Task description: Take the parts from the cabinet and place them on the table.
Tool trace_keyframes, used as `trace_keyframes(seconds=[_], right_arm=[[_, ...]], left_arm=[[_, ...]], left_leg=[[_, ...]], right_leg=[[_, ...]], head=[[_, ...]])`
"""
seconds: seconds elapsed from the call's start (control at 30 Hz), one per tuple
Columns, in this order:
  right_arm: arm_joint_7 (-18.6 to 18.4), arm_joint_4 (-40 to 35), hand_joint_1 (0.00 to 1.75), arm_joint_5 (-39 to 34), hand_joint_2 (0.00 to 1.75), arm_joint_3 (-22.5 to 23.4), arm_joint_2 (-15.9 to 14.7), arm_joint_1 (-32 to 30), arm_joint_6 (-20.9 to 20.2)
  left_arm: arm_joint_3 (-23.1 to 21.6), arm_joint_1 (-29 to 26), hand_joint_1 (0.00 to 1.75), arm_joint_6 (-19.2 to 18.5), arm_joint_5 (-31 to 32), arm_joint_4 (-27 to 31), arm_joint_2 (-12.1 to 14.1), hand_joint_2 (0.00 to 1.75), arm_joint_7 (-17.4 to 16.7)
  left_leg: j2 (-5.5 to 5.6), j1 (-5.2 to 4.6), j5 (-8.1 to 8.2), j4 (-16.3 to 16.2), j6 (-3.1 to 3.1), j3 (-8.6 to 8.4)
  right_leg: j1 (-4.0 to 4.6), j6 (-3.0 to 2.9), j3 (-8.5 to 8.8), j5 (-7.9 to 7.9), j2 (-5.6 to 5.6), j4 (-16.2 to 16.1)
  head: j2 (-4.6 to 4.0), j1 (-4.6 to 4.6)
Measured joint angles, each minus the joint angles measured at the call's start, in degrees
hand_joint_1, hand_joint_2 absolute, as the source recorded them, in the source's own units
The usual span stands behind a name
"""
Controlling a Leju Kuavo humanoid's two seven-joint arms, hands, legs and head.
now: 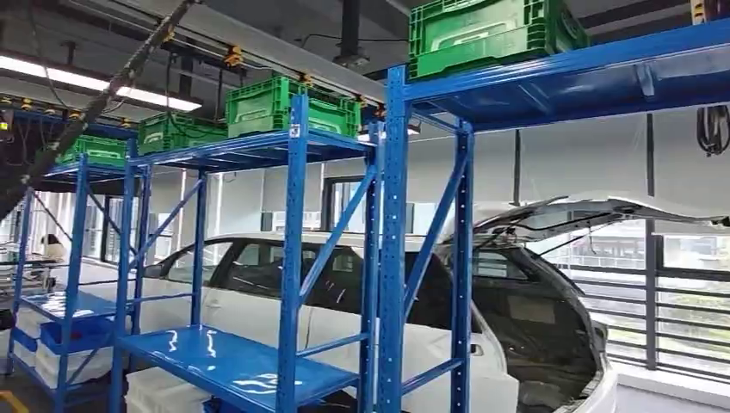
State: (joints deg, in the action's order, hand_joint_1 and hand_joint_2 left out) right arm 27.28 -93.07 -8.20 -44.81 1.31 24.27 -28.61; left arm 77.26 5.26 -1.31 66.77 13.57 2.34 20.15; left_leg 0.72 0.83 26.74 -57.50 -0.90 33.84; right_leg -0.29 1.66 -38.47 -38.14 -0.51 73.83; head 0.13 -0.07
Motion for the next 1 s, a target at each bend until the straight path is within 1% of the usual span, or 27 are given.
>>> trace_keyframes(seconds=[0.03,0.07,0.1,0.13,0.17,0.2,0.23,0.3,0.33,0.37,0.4,0.43,0.47,0.5,0.53,0.57,0.6,0.63,0.67,0.7,0.73,0.83,0.87,0.9,0.93,0.97,1.0], right_arm=[[-0.13,0.35,1.75,-0.02,1.75,-0.44,0.02,0.04,-0.02],[-0.15,0.68,1.75,-0.07,1.75,-0.94,0.09,0.16,-0.07],[-0.17,0.85,1.75,-0.13,1.75,-1.27,0.26,0.31,-0.11],[-0.17,0.94,1.75,-0.22,1.75,-1.46,0.46,0.48,-0.11],[-0.17,0.94,1.75,-0.33,1.75,-1.68,0.61,0.69,-0.11],[-0.15,1.03,1.75,-0.37,1.75,-1.94,0.70,0.87,-0.13],[-0.15,1.07,1.75,-0.44,1.75,-2.12,0.74,0.94,-0.15],[-0.17,1.27,1.75,-0.50,1.75,-2.43,0.85,0.93,-0.20],[-0.15,1.27,1.75,-0.55,1.75,-2.62,0.98,1.00,-0.20],[-0.15,1.29,1.75,-0.57,1.75,-2.77,1.22,1.05,-0.20],[-0.11,1.29,1.75,-0.57,1.75,-2.97,1.38,1.07,-0.20],[-0.09,1.31,1.75,-0.57,1.75,-3.06,1.38,1.04,-0.20],[-0.09,1.35,1.75,-0.57,1.75,-3.12,1.38,0.88,-0.13],[-0.06,1.53,1.75,-0.59,1.75,-3.19,1.33,0.69,-0.11],[-0.07,1.66,1.75,-0.63,1.75,-3.23,1.33,0.48,-0.09],[-0.07,1.75,1.75,-0.68,1.75,-3.30,1.33,0.36,-0.09],[-0.07,1.77,1.75,-0.70,1.75,-3.36,1.33,0.34,-0.09],[-0.02,1.77,1.75,-0.74,1.75,-3.39,1.33,0.37,-0.11],[0.02,1.77,1.75,-0.76,1.75,-3.43,1.33,0.46,-0.11],[0.11,1.77,1.75,-0.79,1.75,-3.45,1.35,0.46,-0.13],[0.20,1.81,1.75,-0.83,1.75,-3.45,1.31,0.49,-0.15],[0.22,1.88,1.75,-0.83,1.75,-3.71,1.33,0.49,-0.20],[0.22,1.88,1.75,-0.85,1.75,-3.74,1.33,0.53,-0.20],[0.22,1.88,1.75,-0.85,1.75,-3.71,1.33,0.60,-0.20],[0.31,1.88,1.75,-0.96,1.75,-3.71,1.33,0.56,-0.20],[0.31,1.94,1.75,-1.05,1.75,-3.69,1.22,0.40,-0.17],[0.33,2.14,1.75,-1.16,1.75,-3.69,1.09,0.19,-0.15]], left_arm=[[0.00,-0.01,0.00,-0.02,-0.07,0.00,0.00,1.75,0.04],[0.00,-0.13,0.00,-0.02,-0.15,0.00,0.00,1.75,0.11],[0.00,-0.20,0.00,0.00,-0.17,0.00,-0.02,1.75,0.11],[0.00,-0.21,0.00,-0.02,-0.17,-0.02,-0.09,1.75,0.09],[0.00,-0.17,0.00,0.00,-0.17,-0.02,-0.13,1.75,0.09],[0.00,-0.12,0.00,0.00,-0.17,-0.04,-0.55,1.75,0.04],[0.00,-0.04,0.00,0.04,-0.24,-0.02,-0.37,1.75,-0.07],[0.00,-0.49,0.00,0.13,-0.66,-0.02,-0.35,1.75,-0.11],[0.00,-0.70,0.00,0.18,-0.72,-0.02,-0.26,1.75,-0.09],[0.00,-0.76,0.00,0.16,-0.76,-0.02,-0.19,1.75,-0.09],[0.00,-0.76,0.00,0.18,-0.79,-0.02,-0.33,1.75,-0.09],[0.00,-0.54,0.00,0.20,-0.81,-0.02,-0.24,1.75,-0.09],[0.00,-0.35,0.00,0.29,-0.79,-0.02,-0.11,1.75,-0.18],[0.00,-0.33,0.00,0.39,-0.74,-0.02,-0.11,1.75,-0.33],[0.00,-0.37,0.00,0.50,-0.74,-0.02,-0.11,1.75,-0.59],[0.00,-0.60,0.00,0.57,-0.74,-0.02,-0.11,1.75,-0.83],[0.00,-0.77,0.00,0.70,-0.74,-0.02,-0.09,1.75,-0.87],[0.00,-0.80,0.00,0.72,-0.74,-0.02,-0.04,1.75,-0.87],[0.00,-0.72,0.00,0.72,-0.76,-0.02,-0.04,1.75,-0.83],[0.00,-0.50,0.00,0.68,-0.89,-0.02,-0.15,1.75,-0.77],[0.00,-0.27,0.00,0.70,-0.96,-0.02,-0.13,1.75,-0.68],[0.00,-0.66,0.00,0.68,-1.27,-0.02,-0.15,1.75,-0.61],[0.00,-0.78,0.00,0.68,-1.27,-0.02,-0.11,1.75,-0.63],[0.00,-0.85,0.00,0.70,-1.27,-0.02,-0.11,1.75,-0.70],[0.00,-0.70,0.00,0.72,-1.27,-0.02,-0.11,1.75,-0.88],[0.00,-0.50,0.00,0.83,-1.25,-0.02,-0.11,1.75,-1.31],[0.00,-0.48,0.00,1.11,-1.20,-0.02,-0.11,1.75,-1.84]], left_leg=[[0.62,-0.15,-0.03,-0.01,-0.05,0.01],[1.37,-0.29,-0.05,-0.02,-0.07,0.00],[2.07,-0.43,-0.06,-0.05,-0.08,-0.05],[2.76,-0.53,-0.07,-0.07,-0.08,-0.11],[3.45,-0.57,-0.07,-0.07,-0.08,-0.16],[3.89,-0.69,-0.16,-0.15,0.08,0.08],[4.55,-0.33,-0.32,-0.24,0.30,0.33],[5.34,-0.11,-0.63,-0.11,0.82,0.76],[5.88,-0.37,-0.77,-0.04,1.13,0.94],[4.97,-0.28,-0.29,-0.26,1.21,1.19],[2.55,-0.56,1.18,-1.84,1.52,1.96],[1.28,-0.34,3.35,-5.54,1.94,3.60],[0.64,-0.10,5.63,-10.29,2.26,5.80],[0.33,0.07,7.27,-14.63,2.59,7.80],[0.14,0.36,7.67,-17.18,2.85,8.93],[-0.11,0.72,6.83,-16.77,3.16,8.59],[-0.43,1.05,4.76,-13.60,3.51,6.91],[-0.95,1.27,2.38,-8.95,3.78,4.42],[-2.67,1.36,-0.04,-3.61,4.10,1.47],[-4.88,0.99,0.38,-1.12,4.46,-0.01],[-4.38,0.86,0.38,-0.52,3.15,0.16],[-2.90,0.43,0.60,-1.03,1.59,0.58],[-2.36,0.54,0.42,-0.86,1.07,0.39],[-2.03,0.59,0.39,-0.86,0.82,0.43],[-1.52,0.58,0.35,-0.86,0.49,0.48],[-0.92,0.50,0.32,-0.86,0.25,0.50],[-0.18,0.27,0.30,-0.88,0.06,0.52]], right_leg=[[0.01,-0.10,-0.90,0.12,0.08,1.74],[0.05,-0.39,-0.39,1.70,0.23,0.37],[0.14,-0.71,1.25,4.06,0.43,-3.27],[0.27,-1.25,3.50,6.87,1.07,-8.30],[0.44,-1.94,5.78,9.37,2.61,-13.33],[0.45,-2.68,6.61,9.34,4.98,-15.19],[0.39,-2.44,6.67,9.62,4.54,-15.84],[0.70,-2.53,6.66,9.50,3.59,-15.96],[0.42,-2.60,6.95,9.46,2.95,-16.81],[-0.22,-2.72,7.13,9.73,2.03,-17.49],[-0.17,-2.97,7.17,9.87,1.61,-17.75],[-0.17,-3.05,7.16,9.85,0.91,-17.75],[-0.15,-3.06,7.16,9.80,0.11,-17.75],[-0.15,-3.04,7.11,9.77,-0.64,-17.75],[-0.19,-3.00,7.09,9.74,-1.29,-17.75],[-0.24,-2.88,7.13,9.67,-1.86,-17.73],[-0.34,-2.67,7.19,9.55,-2.45,-17.68],[-0.51,-2.38,7.31,9.37,-2.96,-17.56],[-0.61,-1.88,7.46,9.05,-3.47,-17.23],[-0.34,-1.32,7.42,8.71,-3.87,-16.94],[-0.04,-0.90,7.27,8.44,-4.33,-16.30],[-0.19,-0.19,7.92,8.42,-5.98,-16.78],[-0.31,0.24,7.97,7.92,-6.14,-16.72],[-0.59,0.39,7.63,6.55,-3.47,-15.41],[-0.62,0.29,6.18,4.28,-1.44,-11.91],[-0.52,0.23,4.08,1.98,-0.54,-7.25],[-0.46,0.16,1.48,-0.03,-0.04,-1.84]], head=[[0.00,0.00],[0.00,0.02],[0.00,0.02],[0.00,0.00],[0.00,0.02],[0.00,0.06],[0.02,0.00],[0.00,0.00],[0.00,0.00],[0.00,0.02],[0.00,0.00],[0.00,0.02],[0.00,0.02],[0.00,0.02],[0.00,0.02],[0.00,0.02],[0.00,0.02],[0.00,0.02],[0.00,0.02],[0.00,0.02],[0.00,0.02],[0.00,0.00],[0.00,0.00],[0.00,0.00],[0.00,0.00],[0.00,0.00],[0.00,0.00]])
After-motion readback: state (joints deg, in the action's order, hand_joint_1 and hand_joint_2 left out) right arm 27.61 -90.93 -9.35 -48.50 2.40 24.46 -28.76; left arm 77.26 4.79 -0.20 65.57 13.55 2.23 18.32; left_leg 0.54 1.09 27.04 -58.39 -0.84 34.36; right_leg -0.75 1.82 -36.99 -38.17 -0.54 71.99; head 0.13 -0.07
